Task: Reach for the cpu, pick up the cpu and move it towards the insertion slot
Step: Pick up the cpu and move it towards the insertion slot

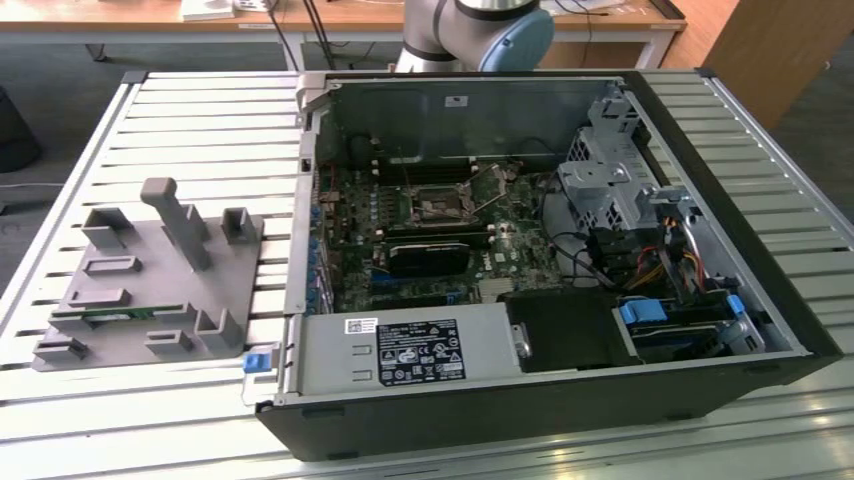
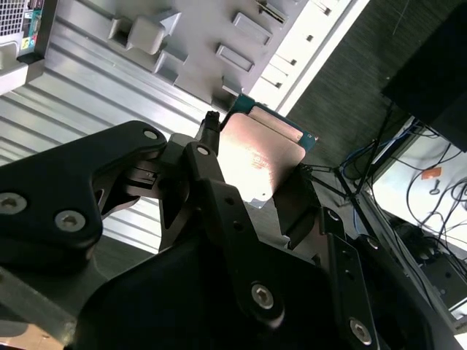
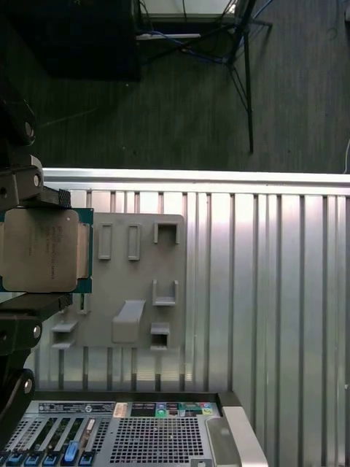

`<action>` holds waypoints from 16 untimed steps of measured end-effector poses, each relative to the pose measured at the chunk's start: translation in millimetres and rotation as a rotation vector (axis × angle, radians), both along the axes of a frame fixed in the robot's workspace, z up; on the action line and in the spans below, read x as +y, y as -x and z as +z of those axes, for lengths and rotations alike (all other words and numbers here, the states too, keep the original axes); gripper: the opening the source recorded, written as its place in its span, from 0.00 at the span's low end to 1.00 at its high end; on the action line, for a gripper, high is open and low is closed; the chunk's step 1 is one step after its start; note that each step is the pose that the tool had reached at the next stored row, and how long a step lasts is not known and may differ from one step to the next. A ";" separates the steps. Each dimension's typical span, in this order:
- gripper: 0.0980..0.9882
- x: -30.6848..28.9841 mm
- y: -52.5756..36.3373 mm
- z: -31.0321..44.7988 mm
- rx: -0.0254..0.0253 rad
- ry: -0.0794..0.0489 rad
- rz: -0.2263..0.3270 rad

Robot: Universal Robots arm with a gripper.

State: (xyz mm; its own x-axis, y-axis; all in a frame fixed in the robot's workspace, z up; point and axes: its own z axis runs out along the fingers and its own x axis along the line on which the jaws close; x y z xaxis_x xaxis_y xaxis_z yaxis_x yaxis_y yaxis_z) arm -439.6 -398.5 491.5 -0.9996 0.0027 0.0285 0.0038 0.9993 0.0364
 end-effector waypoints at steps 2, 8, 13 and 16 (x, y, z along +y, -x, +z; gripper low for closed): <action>0.50 0.0 -2.9 0.0 -0.0001 0.000 0.000; 0.50 0.1 -7.9 0.0 0.0000 0.000 0.000; 0.50 0.1 -12.7 0.0 0.0001 0.000 0.000; 0.50 0.1 -16.0 0.0 0.0000 0.000 0.000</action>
State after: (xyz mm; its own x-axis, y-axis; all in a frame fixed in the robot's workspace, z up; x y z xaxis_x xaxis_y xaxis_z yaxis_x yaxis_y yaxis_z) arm -423.7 -398.3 491.5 -0.9996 0.0028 0.0285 0.0038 0.9993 0.0364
